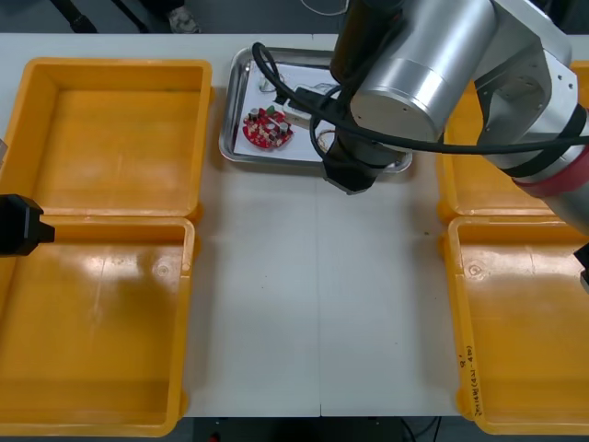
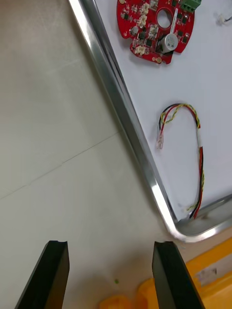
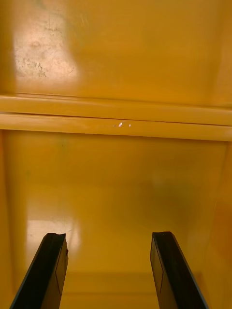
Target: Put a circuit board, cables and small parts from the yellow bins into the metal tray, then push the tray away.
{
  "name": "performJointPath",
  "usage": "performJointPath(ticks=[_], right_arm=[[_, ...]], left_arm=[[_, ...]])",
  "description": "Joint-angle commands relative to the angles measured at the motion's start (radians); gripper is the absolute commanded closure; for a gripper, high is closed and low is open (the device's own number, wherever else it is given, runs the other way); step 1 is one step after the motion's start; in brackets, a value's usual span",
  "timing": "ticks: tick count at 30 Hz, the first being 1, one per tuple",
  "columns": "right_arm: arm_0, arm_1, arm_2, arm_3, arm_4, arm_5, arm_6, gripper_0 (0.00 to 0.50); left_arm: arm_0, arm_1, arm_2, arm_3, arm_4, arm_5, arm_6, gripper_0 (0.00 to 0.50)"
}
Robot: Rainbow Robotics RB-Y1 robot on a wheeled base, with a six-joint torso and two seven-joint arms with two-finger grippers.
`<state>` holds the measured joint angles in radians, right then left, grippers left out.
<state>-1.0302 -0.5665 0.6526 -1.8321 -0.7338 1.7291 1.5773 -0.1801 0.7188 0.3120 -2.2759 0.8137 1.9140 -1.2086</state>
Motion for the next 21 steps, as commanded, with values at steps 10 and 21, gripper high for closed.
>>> performJointPath(ticks=[10, 21], right_arm=[[0.228, -0.188, -0.295, -0.349, -0.107, 0.191, -0.387, 0.000], [0.394, -0.328, -0.571, -0.369, -0.311, 0.191, -0.646, 0.000]], left_arm=[[0.021, 0.044, 0.030, -0.028, 0.007, 0.006, -0.089, 0.000], [0.021, 0.044, 0.030, -0.028, 0.007, 0.006, -0.089, 0.000]])
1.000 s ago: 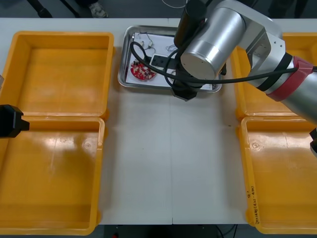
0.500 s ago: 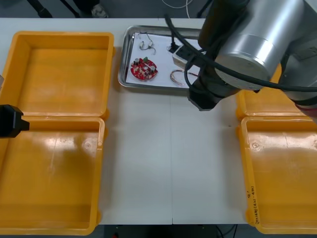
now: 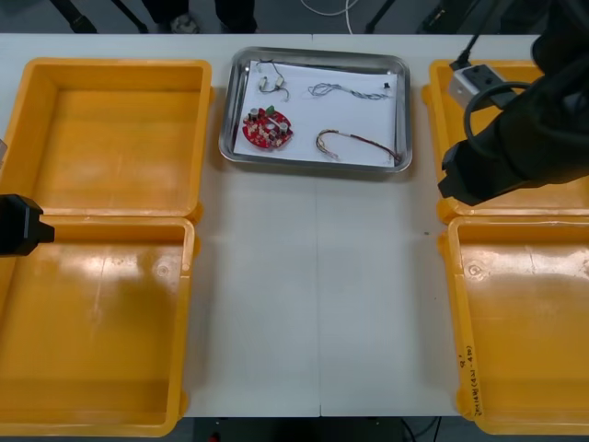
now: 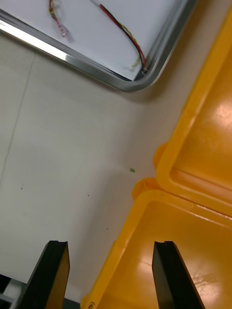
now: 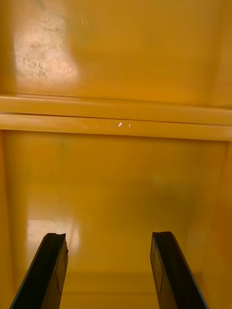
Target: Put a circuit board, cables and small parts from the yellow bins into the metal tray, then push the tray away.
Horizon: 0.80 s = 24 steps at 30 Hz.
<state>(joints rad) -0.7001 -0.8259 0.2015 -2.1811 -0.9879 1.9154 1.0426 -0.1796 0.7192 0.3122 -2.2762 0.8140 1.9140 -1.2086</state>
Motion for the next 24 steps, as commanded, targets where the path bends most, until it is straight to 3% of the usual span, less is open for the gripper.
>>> performJointPath(ticks=[1, 4, 9, 14, 24], right_arm=[[0.079, -0.078, -0.148, -0.013, -0.077, 0.004, -0.141, 0.000], [0.117, -0.102, -0.217, 0.006, -0.124, 0.004, -0.191, 0.000], [0.172, -0.156, -0.292, 0.032, -0.153, 0.004, -0.168, 0.000], [0.275, -0.206, -0.364, 0.030, -0.150, 0.004, -0.102, 0.000], [0.455, -0.223, -0.501, 0.032, -0.109, 0.000, 0.048, 0.000]], left_arm=[[0.020, 0.043, 0.030, -0.028, 0.007, 0.006, -0.089, 0.000], [0.020, 0.043, 0.030, -0.028, 0.007, 0.006, -0.089, 0.000], [0.020, 0.043, 0.030, -0.028, 0.007, 0.006, -0.089, 0.000], [0.020, 0.043, 0.030, -0.028, 0.007, 0.006, -0.089, 0.000], [0.020, 0.043, 0.030, -0.028, 0.007, 0.006, -0.089, 0.000]])
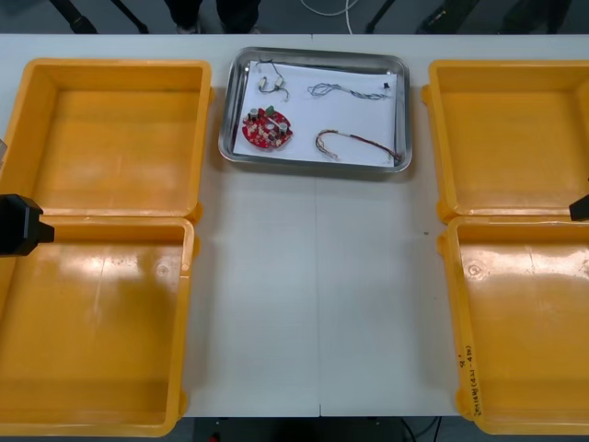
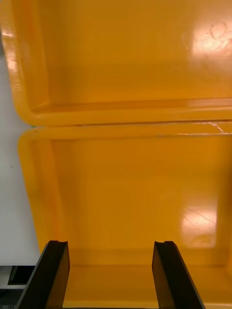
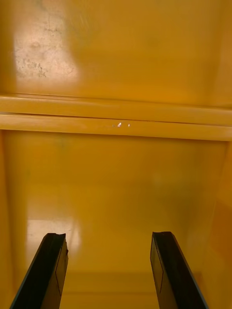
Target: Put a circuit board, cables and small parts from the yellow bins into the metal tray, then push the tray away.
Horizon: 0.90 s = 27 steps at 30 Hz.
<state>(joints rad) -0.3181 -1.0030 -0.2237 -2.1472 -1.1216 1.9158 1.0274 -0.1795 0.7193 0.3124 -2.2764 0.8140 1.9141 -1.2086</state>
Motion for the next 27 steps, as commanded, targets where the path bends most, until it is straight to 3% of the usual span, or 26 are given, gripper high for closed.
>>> performJointPath(ticks=[1, 9, 27], right_arm=[[0.090, -0.045, -0.086, -0.002, 0.029, -0.012, 0.083, 0.000], [0.209, -0.045, -0.132, -0.002, 0.057, -0.116, 0.123, 0.000], [0.214, -0.078, -0.131, 0.093, 0.055, -0.204, 0.184, 0.000]], left_arm=[[0.020, 0.043, 0.030, -0.028, 0.007, 0.006, -0.089, 0.000], [0.020, 0.043, 0.030, -0.028, 0.007, 0.006, -0.089, 0.000], [0.020, 0.043, 0.030, -0.028, 0.007, 0.006, -0.089, 0.000]])
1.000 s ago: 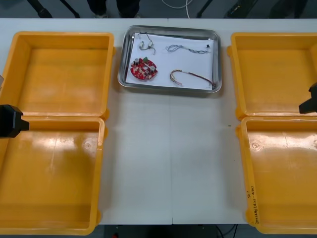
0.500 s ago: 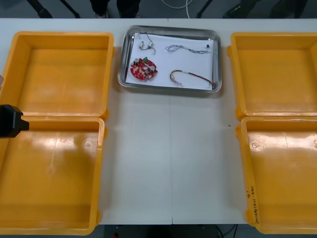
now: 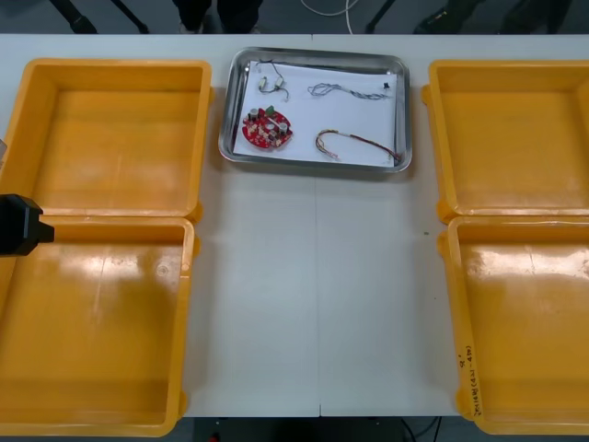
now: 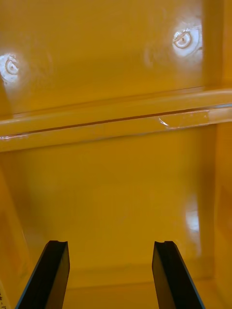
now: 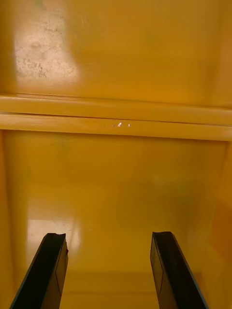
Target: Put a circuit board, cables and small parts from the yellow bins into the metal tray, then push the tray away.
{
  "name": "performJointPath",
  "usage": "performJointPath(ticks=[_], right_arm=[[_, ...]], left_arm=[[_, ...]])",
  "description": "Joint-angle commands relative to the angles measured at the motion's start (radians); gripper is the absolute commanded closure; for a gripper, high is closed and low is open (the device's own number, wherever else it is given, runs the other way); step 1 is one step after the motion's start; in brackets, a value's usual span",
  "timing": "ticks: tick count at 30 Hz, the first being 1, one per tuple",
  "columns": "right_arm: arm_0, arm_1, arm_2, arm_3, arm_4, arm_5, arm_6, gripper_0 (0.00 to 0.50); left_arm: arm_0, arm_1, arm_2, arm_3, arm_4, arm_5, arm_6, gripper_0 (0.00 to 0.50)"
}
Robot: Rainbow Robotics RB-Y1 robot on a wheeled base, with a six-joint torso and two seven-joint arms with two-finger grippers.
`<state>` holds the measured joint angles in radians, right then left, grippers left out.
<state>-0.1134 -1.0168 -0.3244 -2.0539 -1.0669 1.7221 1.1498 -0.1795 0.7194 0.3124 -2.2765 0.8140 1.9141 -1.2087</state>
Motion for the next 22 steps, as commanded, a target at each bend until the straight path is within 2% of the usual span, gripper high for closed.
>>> performJointPath(ticks=[1, 22], right_arm=[[0.008, -0.066, -0.030, 0.003, 0.001, -0.009, 0.062, 0.000], [0.006, -0.069, -0.030, 0.009, -0.036, -0.007, 0.050, 0.000]], left_arm=[[0.020, 0.043, 0.030, -0.028, 0.007, 0.006, -0.089, 0.000], [0.020, 0.043, 0.030, -0.028, 0.007, 0.006, -0.089, 0.000]])
